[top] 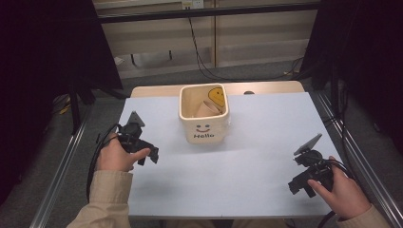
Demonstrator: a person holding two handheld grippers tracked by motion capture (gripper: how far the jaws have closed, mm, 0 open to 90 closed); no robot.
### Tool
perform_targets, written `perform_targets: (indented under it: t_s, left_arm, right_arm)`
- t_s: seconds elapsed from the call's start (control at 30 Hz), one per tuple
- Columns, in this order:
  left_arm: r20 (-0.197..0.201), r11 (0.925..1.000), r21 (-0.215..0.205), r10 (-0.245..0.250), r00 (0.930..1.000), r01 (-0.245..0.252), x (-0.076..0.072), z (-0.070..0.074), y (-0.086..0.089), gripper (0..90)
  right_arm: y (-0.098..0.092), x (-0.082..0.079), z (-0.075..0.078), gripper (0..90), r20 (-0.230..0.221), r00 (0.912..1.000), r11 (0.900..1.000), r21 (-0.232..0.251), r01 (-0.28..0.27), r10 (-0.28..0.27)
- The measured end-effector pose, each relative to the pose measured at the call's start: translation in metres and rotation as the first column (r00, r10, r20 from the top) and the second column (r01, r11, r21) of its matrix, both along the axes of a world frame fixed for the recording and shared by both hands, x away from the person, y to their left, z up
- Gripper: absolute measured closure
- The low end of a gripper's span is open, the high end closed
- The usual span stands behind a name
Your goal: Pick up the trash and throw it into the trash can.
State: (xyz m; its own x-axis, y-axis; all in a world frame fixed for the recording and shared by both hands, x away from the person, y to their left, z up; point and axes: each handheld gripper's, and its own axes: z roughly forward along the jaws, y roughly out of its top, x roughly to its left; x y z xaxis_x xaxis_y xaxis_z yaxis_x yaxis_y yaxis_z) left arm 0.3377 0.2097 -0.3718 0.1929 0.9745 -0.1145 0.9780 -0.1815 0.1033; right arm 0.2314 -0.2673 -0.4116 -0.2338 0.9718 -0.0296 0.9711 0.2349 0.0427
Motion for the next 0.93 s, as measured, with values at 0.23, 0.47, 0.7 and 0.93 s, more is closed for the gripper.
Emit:
perform_targets:
  t_s: [0.23,0.47,0.7,0.93]
  left_arm:
    - [-0.023,0.9994,-0.028,0.017,0.9996,-0.018,-0.017,-0.025,0.010,8.2]
    - [-0.036,0.9990,-0.017,0.041,0.9985,-0.042,-0.031,-0.044,0.018,6.6]
    - [-0.023,0.9985,-0.024,0.048,0.9986,-0.049,-0.044,-0.054,0.023,6.5]
    - [-0.022,0.9988,-0.029,0.039,0.9990,-0.039,-0.047,-0.052,0.022,6.5]
  right_arm:
    - [-0.001,0.001,-0.002,5.4,0.001,1.0000,1.000,0.004,0.008,-0.008]
    - [0.000,0.001,-0.002,5.4,0.001,0.9999,1.000,0.005,0.014,-0.014]
    - [-0.001,0.001,-0.003,5.5,0.005,1.0000,1.000,0.001,0.008,-0.008]
    - [0.000,0.002,-0.003,5.4,0.008,1.0000,1.000,0.005,0.000,0.000]
